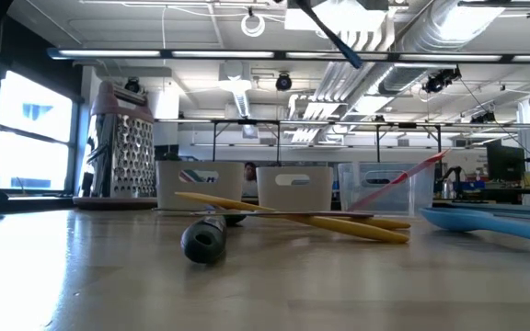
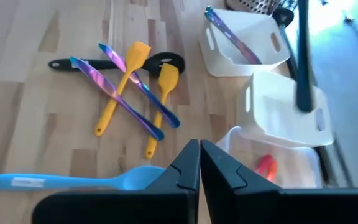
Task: Pick & Place Kitchen Items
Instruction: Put the violet table knife into the left white bin
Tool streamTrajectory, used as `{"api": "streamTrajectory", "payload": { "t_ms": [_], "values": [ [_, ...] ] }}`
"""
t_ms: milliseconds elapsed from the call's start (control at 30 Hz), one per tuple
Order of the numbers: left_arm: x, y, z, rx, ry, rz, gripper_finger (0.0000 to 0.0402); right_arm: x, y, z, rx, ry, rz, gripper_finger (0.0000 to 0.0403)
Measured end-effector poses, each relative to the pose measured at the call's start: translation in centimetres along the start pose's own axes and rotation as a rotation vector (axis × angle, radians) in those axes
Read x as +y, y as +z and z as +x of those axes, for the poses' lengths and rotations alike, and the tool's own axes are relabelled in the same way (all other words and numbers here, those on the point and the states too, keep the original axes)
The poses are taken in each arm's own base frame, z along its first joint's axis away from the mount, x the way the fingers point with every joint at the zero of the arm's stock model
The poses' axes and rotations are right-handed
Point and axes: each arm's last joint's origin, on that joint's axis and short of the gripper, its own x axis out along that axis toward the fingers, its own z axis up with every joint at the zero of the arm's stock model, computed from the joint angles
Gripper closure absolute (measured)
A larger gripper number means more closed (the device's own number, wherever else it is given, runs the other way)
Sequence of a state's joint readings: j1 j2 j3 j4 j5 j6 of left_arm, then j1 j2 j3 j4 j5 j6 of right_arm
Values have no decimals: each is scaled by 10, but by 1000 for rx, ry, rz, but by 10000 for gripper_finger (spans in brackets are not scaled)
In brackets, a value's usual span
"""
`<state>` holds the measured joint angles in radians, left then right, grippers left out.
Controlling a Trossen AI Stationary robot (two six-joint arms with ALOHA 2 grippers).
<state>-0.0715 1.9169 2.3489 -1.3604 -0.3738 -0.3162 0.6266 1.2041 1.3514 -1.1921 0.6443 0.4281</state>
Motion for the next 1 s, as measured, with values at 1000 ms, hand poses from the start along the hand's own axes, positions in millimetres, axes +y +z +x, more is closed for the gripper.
{"api": "streamTrajectory", "payload": {
  "t_ms": [1000],
  "values": [
    [43,-20,-49,-5,223,-315,401,-4,0,0,-29,-109,-121,399]
  ]
}}
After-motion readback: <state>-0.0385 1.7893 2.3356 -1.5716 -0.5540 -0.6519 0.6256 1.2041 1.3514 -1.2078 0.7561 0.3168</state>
